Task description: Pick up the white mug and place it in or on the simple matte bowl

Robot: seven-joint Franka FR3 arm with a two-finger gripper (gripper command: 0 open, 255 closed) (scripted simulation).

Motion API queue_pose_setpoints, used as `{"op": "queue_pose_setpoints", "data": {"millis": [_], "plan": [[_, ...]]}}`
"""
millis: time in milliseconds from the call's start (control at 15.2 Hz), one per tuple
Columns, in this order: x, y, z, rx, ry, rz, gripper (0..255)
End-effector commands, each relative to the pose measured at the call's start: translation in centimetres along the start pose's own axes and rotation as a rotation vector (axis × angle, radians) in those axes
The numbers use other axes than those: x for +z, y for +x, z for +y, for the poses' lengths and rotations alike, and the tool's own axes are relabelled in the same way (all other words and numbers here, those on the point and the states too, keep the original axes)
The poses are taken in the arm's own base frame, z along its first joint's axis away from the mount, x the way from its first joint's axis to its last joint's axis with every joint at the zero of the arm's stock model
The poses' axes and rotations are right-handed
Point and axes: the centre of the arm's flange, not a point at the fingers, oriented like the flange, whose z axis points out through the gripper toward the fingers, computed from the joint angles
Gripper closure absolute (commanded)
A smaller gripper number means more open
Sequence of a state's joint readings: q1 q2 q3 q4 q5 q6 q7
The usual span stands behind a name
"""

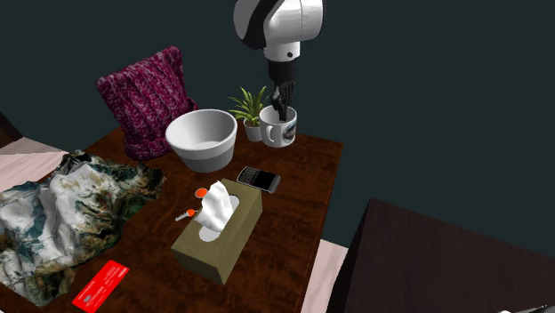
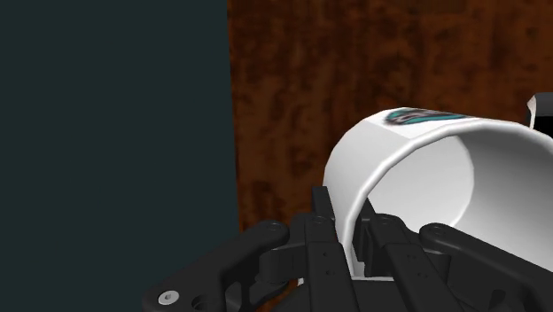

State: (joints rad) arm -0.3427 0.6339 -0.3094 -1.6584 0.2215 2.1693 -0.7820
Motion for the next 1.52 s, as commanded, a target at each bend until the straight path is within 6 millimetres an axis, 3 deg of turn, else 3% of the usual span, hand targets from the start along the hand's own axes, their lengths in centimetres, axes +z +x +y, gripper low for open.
{"op": "queue_pose_setpoints", "data": {"millis": [0, 1452], "plan": [[-1.0, -0.1, -0.1, 0.0, 0.0, 0.0, 255], [-12.6, -0.9, -0.7, 0.0, 0.0, 0.0, 255]]}}
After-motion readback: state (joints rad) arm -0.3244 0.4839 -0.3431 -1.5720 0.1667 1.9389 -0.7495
